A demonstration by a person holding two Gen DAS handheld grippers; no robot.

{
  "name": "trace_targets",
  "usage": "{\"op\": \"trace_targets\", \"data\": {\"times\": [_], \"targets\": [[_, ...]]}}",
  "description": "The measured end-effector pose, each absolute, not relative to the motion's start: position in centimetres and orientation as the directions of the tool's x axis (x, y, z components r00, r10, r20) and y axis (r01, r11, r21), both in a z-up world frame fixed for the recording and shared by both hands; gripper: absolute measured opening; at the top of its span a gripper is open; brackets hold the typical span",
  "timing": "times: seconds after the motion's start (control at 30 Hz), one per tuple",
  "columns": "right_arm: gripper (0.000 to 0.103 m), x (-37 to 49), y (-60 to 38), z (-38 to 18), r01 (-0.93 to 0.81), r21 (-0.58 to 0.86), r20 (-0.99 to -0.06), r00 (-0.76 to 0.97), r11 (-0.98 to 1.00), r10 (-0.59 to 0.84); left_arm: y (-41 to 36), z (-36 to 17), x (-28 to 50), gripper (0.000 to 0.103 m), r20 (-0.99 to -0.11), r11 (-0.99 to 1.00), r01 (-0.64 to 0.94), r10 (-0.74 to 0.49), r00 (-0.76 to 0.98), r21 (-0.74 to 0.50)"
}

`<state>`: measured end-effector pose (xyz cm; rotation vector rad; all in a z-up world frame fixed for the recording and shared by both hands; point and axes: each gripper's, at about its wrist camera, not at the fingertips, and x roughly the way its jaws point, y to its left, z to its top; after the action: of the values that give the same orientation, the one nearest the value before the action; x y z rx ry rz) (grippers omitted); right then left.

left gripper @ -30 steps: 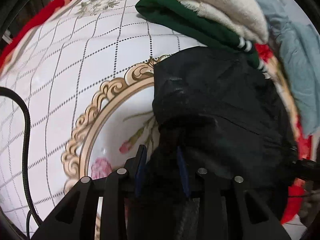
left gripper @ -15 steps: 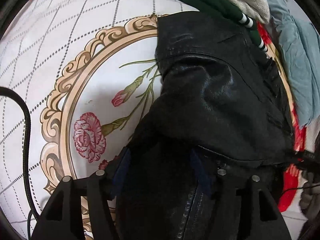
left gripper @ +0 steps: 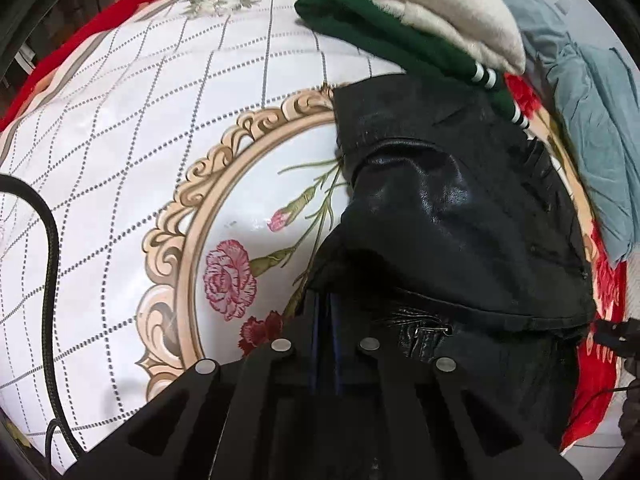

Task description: Fold large clothes

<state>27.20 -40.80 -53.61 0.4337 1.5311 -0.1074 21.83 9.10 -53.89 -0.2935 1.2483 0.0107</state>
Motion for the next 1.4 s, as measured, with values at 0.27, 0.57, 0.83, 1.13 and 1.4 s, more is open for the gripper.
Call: {"op": "trace_targets", "data": {"times": [0.27, 0.57, 0.83, 1.13, 1.4], "targets": [[0.055, 26.1, -41.0, -54.5, 0.374, 0.238, -0.971, 0.055, 0.897, 0.234, 12.5, -51.4, 20.0, 0.002, -0.931, 0.965, -0.183, -0.116, 0.347, -0.188], [0.055, 26.4, -33.8, -55.4, 0.287, 0.339, -0.937, 0.02, 0.896, 0.348, 20.4, -52.7, 18.8, 0.003, -0.957, 0.962, -0.261, -0.001, 0.291, -0.08], [0.055, 26.6, -28.4, -53.8, 0.249, 0.379, -0.924, 0.041, 0.891, 0.381, 23.5, -52.1, 17.7, 0.01, -0.971, 0.933, -0.333, -0.062, 0.231, -0.139], [0.055, 31.1, -23.9, -49.7, 0.118, 0.363, -0.928, 0.136, 0.924, 0.347, 21.4, -47.6, 18.1, 0.103, -0.912, 0.945, -0.322, 0.081, 0.402, -0.058], [0.08, 40.0, -19.4, -46.9, -0.038, 0.296, -0.906, 0.304, 0.954, 0.293, 17.3, -46.5, 31.7, 0.103, -0.857, 0.984, -0.164, 0.141, 0.495, 0.067]]}}
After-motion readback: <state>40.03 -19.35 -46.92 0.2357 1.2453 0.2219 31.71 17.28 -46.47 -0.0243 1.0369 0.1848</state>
